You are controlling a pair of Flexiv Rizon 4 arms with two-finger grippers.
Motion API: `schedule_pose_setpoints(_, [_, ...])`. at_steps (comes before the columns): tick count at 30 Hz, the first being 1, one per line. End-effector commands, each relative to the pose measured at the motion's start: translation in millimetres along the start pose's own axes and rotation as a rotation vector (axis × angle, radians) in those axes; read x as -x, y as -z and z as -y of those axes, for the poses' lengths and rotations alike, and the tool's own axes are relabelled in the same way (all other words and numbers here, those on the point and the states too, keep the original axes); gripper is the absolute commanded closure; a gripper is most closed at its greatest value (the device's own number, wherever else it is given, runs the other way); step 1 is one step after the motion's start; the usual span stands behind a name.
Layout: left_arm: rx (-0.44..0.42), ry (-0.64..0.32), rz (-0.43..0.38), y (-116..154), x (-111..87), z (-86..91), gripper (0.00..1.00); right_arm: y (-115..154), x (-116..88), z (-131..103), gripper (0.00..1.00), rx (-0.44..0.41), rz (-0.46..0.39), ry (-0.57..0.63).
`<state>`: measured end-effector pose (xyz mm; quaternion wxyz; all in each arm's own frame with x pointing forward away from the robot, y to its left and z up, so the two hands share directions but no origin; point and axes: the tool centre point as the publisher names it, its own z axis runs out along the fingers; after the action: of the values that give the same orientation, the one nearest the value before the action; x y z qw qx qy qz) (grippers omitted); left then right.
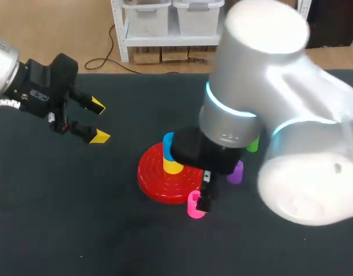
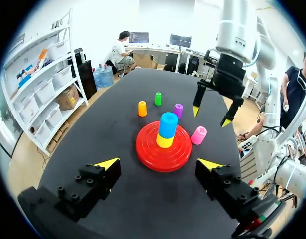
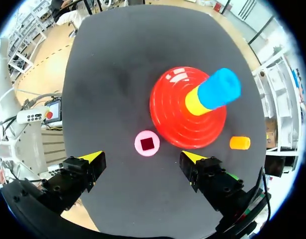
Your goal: Pick up and stack the cylinders on the red base in this order: pink,purple,orange,green
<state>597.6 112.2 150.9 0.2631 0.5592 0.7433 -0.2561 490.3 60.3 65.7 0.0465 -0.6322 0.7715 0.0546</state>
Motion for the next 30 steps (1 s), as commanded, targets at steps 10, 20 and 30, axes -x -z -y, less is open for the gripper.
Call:
schedule_pose_setpoints(10, [0.002,-0.001,0.002,0,-0.8,0.4,0.00,-20,5,12,0.00,-0.003,-0.068,0.010])
schedule_pose_setpoints(20, [0.002,-0.001,0.002,0,-0.8,0.4,0.00,-30,1,5,0.00,-0.011,-0.090,0.037])
schedule_pose_setpoints(30, [0.002,-0.001,0.002,0,-0.8,0.4,0.00,-39,5,7,0.15,-0.018,-0.108,0.031])
